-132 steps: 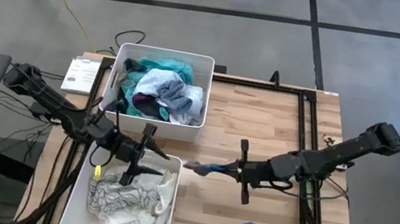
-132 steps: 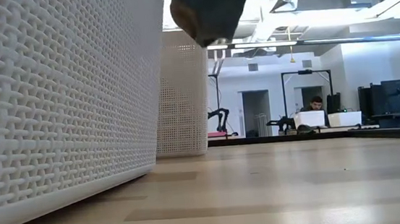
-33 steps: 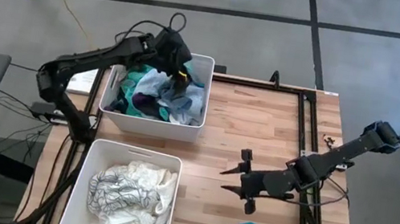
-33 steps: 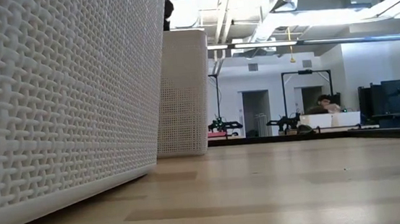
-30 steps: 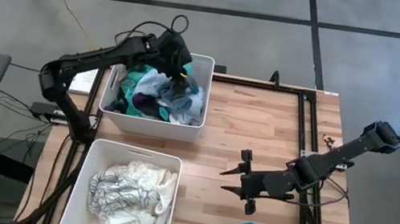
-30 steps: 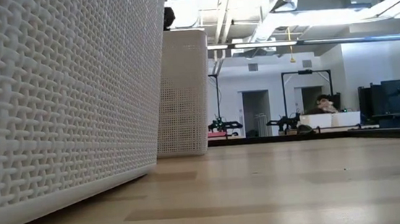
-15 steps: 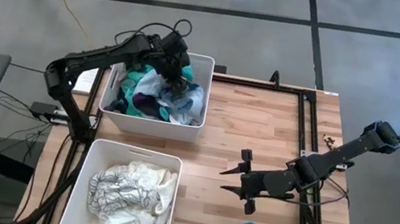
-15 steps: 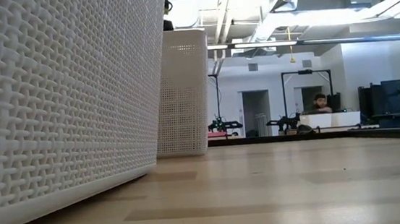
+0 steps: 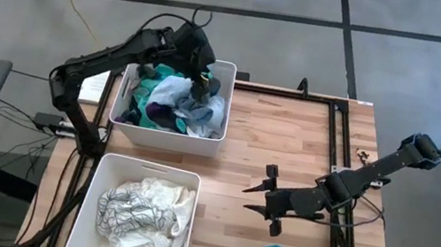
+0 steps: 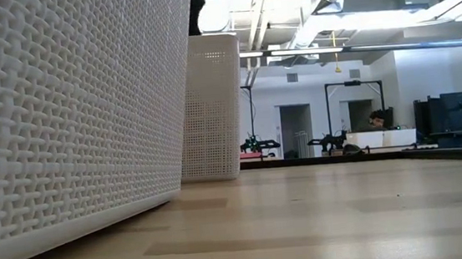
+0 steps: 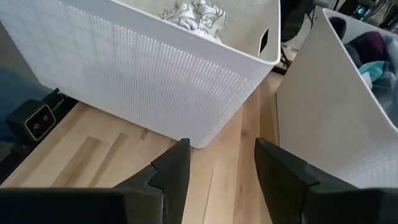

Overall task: Sort clothes
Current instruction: Put the blue shorts into the top laundry bin

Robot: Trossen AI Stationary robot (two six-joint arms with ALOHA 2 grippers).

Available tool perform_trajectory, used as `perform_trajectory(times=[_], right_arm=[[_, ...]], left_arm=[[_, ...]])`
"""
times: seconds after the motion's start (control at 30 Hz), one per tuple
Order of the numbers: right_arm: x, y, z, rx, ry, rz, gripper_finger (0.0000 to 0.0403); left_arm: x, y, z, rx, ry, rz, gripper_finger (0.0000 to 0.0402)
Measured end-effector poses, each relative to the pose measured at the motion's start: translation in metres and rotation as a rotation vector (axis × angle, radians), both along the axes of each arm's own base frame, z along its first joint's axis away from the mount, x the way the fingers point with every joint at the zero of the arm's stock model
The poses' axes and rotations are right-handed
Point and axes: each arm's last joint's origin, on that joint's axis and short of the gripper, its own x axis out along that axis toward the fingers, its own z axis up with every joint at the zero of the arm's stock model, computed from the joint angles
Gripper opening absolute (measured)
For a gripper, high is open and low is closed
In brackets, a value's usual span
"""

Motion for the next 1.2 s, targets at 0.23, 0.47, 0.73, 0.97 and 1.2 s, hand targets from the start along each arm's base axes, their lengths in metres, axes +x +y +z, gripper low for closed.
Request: perform_trajectory(times=[0.23,0.47,0.73,0.97,1.2], right_arm=[[-0.006,0.004,-0.006,0.008,0.065,0.000,0.0191],[-0.018,0.011,-0.015,0.049,0.179,-0.014,0.0191],[-0.035,0.025,-0.023,0.173,0.310,-0.006,0.0191],[-0.053,0.042,-0.027,0.274,0.374,-0.015,0.0191],[-0.068,0.056,-0.028,0.405,0.418,-0.040,0.0191]], left_arm=[[0.007,-0.041,0.046,0.095,-0.084,-0.162,0.0200],[0.003,-0.116,0.086,0.285,-0.204,-0.389,0.0189],[-0.014,-0.195,0.102,0.347,-0.283,-0.559,0.0186],[-0.011,-0.249,0.071,0.358,-0.175,-0.673,0.0186],[0.000,-0.284,0.031,0.385,-0.154,-0.735,0.0186]])
